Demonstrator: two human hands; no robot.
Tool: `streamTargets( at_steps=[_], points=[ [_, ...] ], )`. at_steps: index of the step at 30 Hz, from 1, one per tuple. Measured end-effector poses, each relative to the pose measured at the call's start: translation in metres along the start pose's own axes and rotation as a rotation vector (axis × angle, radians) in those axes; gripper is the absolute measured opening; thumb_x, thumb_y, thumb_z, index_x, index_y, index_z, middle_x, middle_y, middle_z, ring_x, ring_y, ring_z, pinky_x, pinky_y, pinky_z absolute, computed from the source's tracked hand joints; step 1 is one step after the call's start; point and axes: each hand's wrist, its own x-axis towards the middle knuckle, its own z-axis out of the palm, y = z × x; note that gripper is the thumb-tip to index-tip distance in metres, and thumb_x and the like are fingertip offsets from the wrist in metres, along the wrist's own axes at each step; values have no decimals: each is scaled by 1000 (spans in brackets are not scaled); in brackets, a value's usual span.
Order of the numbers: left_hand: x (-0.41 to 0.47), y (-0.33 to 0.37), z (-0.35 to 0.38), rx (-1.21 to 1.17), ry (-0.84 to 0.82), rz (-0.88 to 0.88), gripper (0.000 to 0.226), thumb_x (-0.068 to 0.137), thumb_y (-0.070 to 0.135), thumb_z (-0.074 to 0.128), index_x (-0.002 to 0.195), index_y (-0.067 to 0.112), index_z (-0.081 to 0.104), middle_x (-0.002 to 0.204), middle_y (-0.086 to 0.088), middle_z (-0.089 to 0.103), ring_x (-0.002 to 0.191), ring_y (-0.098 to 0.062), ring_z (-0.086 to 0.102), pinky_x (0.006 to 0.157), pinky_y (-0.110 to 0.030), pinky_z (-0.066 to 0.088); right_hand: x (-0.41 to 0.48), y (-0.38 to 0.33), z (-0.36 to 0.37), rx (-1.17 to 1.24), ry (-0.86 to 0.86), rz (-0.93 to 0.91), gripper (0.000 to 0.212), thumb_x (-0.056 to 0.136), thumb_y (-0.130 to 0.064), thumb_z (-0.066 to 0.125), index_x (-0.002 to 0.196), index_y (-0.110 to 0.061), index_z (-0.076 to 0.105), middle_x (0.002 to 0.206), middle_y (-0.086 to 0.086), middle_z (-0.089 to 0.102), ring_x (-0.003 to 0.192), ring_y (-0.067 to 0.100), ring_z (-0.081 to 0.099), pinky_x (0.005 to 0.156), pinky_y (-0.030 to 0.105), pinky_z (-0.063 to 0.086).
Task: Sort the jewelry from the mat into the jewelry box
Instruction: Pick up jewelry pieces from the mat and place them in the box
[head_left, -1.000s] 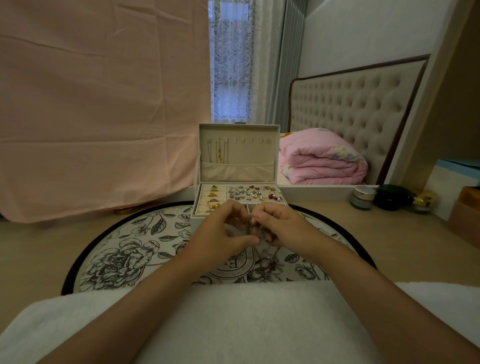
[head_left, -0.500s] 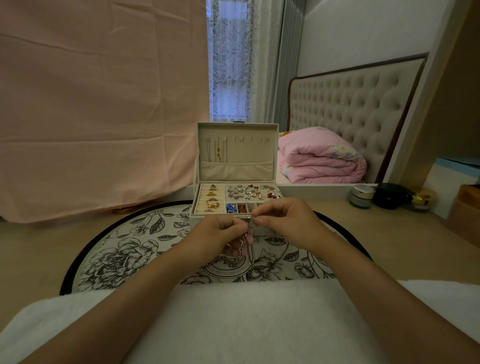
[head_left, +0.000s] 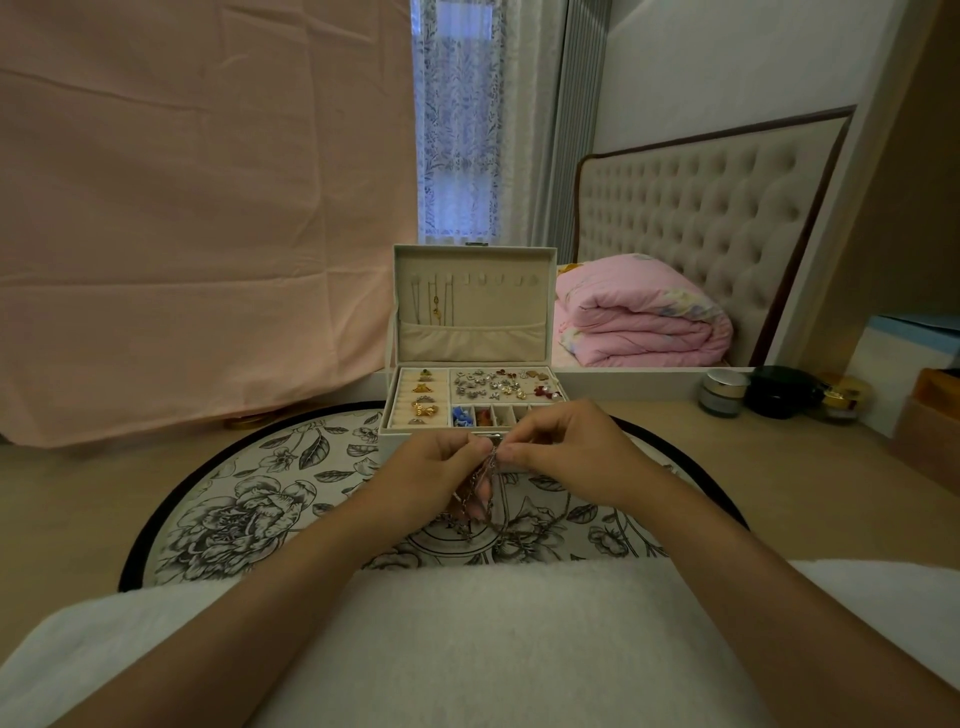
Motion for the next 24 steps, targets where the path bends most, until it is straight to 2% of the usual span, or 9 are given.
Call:
streamTargets(
  at_steps=[3,5,7,9,13,15,19,22,24],
  points=[
    [1,-3,1,112,74,43,18,101,25,53,101,11,64,62,1,66,56,-13,60,56,-21,50,0,0,0,15,-16,6,6,86,-17,77,83,-22,79,76,-3,73,69,8,61,69,27,53],
    [2,-7,0,131,133,117,8,97,25,61,104,27,60,73,-1,69,62,-16,61,55,-25,50,-1,-1,1,62,-34,21,10,88,-14,75,82,-21,79,76,1,73,71,12,61,72,29,54],
    [4,-10,-1,196,214,220,12,94,25,64,99,35,60,88,8,66,78,-10,62,62,-25,52,-2,-2,2,117,-30,55,12,89,-12,74,80,-20,78,72,1,71,69,11,62,70,28,54],
    [4,-9,-1,221,244,285,7,94,27,64,93,32,67,89,14,66,85,-3,60,71,-20,50,-2,-3,4,156,-8,103,14,90,-13,72,79,-19,76,69,2,69,64,10,62,63,24,52],
    [3,-7,1,173,232,219,6,84,24,76,90,24,76,82,8,74,77,-3,68,69,-12,51,-3,-5,7,189,-3,156,14,93,-16,70,79,-16,74,65,3,67,59,12,63,50,14,44],
    [4,-8,-1,166,245,208,7,83,21,78,89,24,78,79,9,75,75,-2,69,69,-10,50,-3,-5,8,193,-3,172,15,92,-16,70,78,-15,73,65,1,68,58,13,63,47,14,42],
    [4,-6,-2,141,247,211,5,82,19,79,81,24,79,76,8,75,72,-6,68,67,-12,51,-3,-6,7,231,-29,205,21,90,-11,70,70,-18,73,69,3,70,61,18,64,49,26,42],
    [3,-6,0,134,235,210,7,81,14,78,77,20,77,73,6,73,66,-7,64,63,-14,50,-2,-6,7,233,-44,231,16,87,-7,71,74,-15,77,67,-2,71,63,15,65,55,27,48],
    [4,-6,0,108,231,213,7,82,13,77,78,18,76,74,3,72,66,-14,63,63,-21,54,-2,-5,7,229,-33,235,9,86,-12,75,80,-15,79,70,-1,73,66,13,66,63,26,53]
  ],
)
